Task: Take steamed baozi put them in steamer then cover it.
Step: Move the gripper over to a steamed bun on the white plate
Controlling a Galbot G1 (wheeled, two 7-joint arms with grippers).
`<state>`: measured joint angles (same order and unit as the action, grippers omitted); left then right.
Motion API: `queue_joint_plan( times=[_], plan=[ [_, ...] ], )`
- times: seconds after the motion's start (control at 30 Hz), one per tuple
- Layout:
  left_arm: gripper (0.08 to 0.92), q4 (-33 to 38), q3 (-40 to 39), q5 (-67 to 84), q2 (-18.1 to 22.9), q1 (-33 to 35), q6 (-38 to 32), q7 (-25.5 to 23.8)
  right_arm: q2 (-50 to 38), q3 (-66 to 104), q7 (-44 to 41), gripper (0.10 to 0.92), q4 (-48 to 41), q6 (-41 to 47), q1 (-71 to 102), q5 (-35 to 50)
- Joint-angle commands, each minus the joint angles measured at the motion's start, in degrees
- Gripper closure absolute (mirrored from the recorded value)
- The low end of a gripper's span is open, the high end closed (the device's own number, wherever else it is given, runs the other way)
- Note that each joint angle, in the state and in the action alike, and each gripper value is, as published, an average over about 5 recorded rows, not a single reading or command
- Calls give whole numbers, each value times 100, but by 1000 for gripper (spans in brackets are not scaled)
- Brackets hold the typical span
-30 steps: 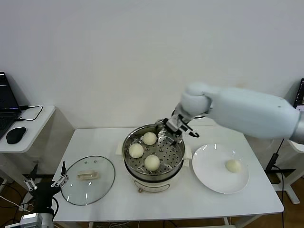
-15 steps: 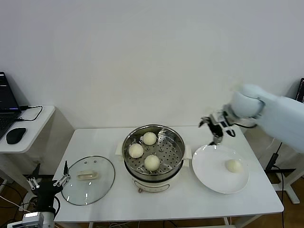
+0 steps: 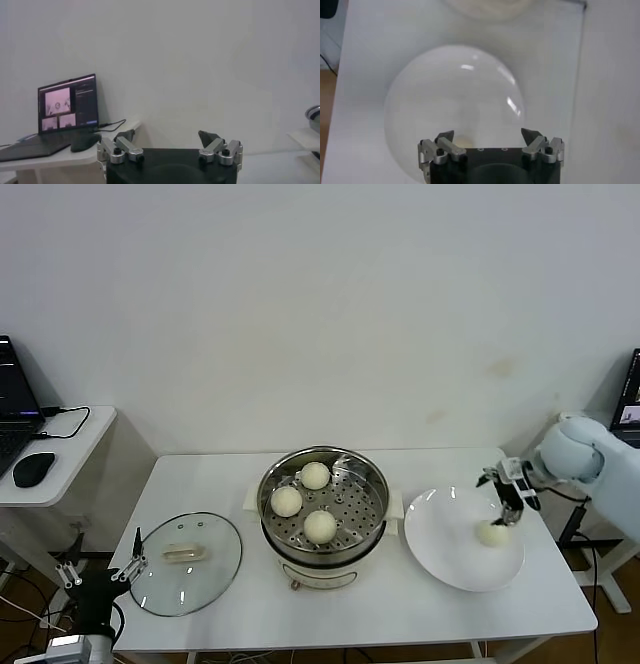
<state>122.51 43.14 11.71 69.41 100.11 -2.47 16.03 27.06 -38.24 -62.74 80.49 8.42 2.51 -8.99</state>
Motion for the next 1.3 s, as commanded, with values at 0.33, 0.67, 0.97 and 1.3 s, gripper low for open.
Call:
queue_joint_plan(
  times=[0.33, 0.67, 0.97, 1.3],
  plan=[
    [177, 17, -19, -69, 39, 68, 2, 6, 436, 916, 171, 203, -1030, -182, 1216, -774],
    [177, 3, -13, -76, 50, 68, 6, 7, 915, 950, 291, 203, -1492, -220, 1228, -944],
    [177, -45, -42, -78, 72, 26, 6, 11, 1051, 968, 346, 207, -1530, -95, 1235, -991],
    [177, -42, -39, -77, 86, 37, -2, 10, 1082, 1012, 363, 281, -1577, 17, 1235, -1083]
  ],
)
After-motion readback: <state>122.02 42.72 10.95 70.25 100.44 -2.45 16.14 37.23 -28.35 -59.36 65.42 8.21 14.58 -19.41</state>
